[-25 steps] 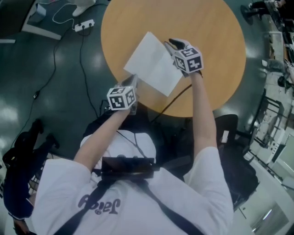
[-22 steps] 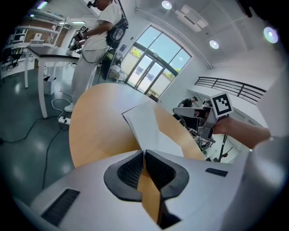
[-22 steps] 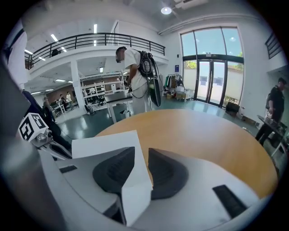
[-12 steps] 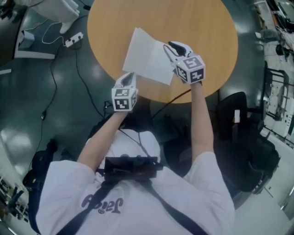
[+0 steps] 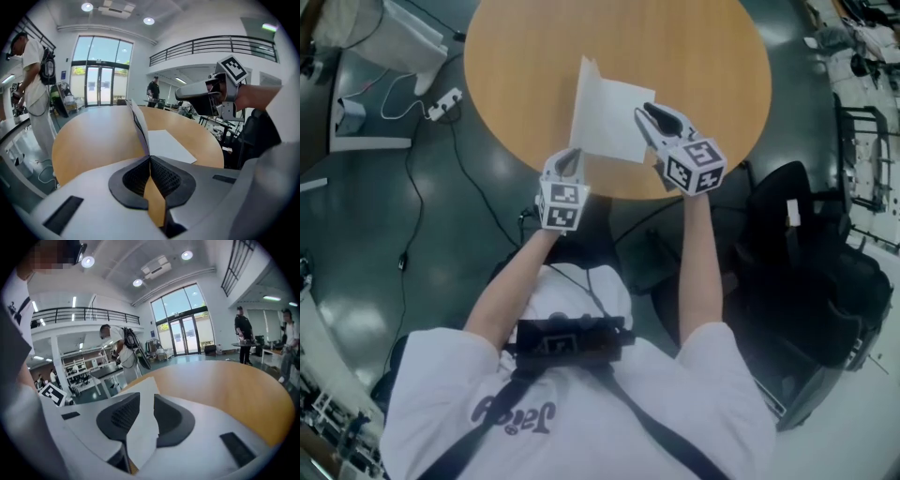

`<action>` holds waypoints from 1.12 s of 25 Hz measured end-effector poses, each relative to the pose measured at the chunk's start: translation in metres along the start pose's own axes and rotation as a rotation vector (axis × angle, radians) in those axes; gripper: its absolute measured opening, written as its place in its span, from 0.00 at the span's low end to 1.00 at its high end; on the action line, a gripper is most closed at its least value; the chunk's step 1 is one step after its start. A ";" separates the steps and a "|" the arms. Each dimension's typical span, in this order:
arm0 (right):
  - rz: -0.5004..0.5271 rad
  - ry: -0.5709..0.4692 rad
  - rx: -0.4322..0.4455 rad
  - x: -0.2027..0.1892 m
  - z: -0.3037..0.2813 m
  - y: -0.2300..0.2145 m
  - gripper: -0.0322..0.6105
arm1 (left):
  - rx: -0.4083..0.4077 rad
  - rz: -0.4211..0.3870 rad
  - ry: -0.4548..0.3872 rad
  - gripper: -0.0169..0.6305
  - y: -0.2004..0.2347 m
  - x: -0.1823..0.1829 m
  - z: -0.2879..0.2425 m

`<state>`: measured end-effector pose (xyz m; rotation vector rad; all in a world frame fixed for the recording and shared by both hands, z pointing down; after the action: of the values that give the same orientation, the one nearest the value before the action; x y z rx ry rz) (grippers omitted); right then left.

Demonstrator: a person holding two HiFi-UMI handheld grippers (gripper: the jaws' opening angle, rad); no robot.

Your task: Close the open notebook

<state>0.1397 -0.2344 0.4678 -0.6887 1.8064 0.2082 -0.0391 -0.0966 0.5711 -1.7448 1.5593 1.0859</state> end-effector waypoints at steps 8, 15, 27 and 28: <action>-0.101 -0.110 -0.093 -0.023 0.053 0.021 0.23 | -0.077 -0.152 0.011 0.05 -0.029 0.005 -0.009; -0.263 -0.230 -0.205 -0.047 0.091 0.019 0.23 | -0.119 -0.160 0.039 0.05 -0.043 0.004 -0.017; -0.324 -0.236 -0.270 -0.068 0.108 0.020 0.23 | -0.155 -0.191 0.155 0.05 -0.059 -0.003 -0.034; -0.329 -0.234 -0.273 -0.069 0.108 0.021 0.23 | -0.159 -0.193 0.167 0.05 -0.060 -0.004 -0.036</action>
<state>0.2297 -0.1431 0.4893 -1.0957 1.4306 0.3041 0.0266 -0.1138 0.5863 -2.0927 1.3948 1.0135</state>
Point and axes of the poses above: the fingertips, and each gripper's own axes: z backward along the fingers, y to its left, x out of its top, the point moved 9 cm from there along z, backward along the fingers, and after that the axes turned 4 degrees about -y, right-handed, at the moved point
